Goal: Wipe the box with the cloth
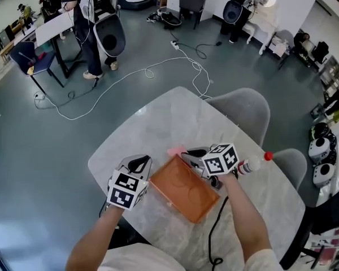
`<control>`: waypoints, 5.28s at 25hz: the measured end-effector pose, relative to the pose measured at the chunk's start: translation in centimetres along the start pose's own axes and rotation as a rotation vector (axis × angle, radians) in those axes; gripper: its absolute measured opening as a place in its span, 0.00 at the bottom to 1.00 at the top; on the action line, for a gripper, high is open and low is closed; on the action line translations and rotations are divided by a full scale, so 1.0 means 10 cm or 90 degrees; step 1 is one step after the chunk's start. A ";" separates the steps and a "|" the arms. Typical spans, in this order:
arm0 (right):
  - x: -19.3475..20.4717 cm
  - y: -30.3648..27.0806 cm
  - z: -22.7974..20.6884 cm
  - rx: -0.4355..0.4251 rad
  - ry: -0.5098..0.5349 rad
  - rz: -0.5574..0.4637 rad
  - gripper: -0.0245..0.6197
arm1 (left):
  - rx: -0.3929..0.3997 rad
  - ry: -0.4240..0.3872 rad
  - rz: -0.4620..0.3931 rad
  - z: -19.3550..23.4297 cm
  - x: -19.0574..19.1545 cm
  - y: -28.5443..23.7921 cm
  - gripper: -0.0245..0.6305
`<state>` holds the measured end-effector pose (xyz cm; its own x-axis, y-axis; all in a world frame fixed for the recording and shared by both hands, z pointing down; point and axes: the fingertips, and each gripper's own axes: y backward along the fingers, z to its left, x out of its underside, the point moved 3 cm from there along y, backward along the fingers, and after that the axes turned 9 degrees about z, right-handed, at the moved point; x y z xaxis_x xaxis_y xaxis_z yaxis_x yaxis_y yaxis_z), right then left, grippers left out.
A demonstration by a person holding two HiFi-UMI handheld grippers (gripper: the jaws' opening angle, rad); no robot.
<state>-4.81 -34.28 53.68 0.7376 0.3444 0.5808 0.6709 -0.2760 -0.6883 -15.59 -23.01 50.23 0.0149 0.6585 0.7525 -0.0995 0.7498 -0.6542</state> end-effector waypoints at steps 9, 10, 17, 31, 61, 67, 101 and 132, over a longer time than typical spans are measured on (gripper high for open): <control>0.05 -0.04 0.09 -0.014 0.002 0.022 0.06 | 0.004 0.000 0.000 0.01 0.05 0.03 0.06; 0.07 -0.02 0.09 -0.013 0.002 0.023 0.06 | 0.004 -0.001 -0.001 -0.01 0.05 0.03 0.06; 0.14 0.04 0.13 -0.009 -0.008 0.029 0.06 | 0.014 0.000 -0.004 0.01 0.02 0.02 0.06; 0.59 0.35 0.18 0.011 -0.033 0.041 0.06 | 0.038 -0.009 -0.008 -0.21 -0.02 -0.09 0.06; 1.33 0.94 0.25 0.023 -0.123 0.025 0.06 | 0.069 -0.028 -0.008 -0.52 -0.09 -0.17 0.06; 1.37 0.96 0.24 0.034 -0.160 0.036 0.06 | 0.080 -0.029 -0.007 -0.43 -0.07 -0.15 0.06; -0.62 -0.29 0.02 0.113 0.152 0.221 0.06 | 0.051 0.012 -0.014 0.61 0.31 0.08 0.06; -0.28 -0.79 0.71 -0.152 0.417 0.535 0.06 | -0.043 0.051 0.004 0.57 0.60 0.47 0.06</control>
<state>-12.72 -26.65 54.44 0.8175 -0.5607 0.1316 -0.1213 -0.3910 -0.9124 -21.64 -15.85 52.11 0.0950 0.6646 0.7411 -0.0323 0.7461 -0.6650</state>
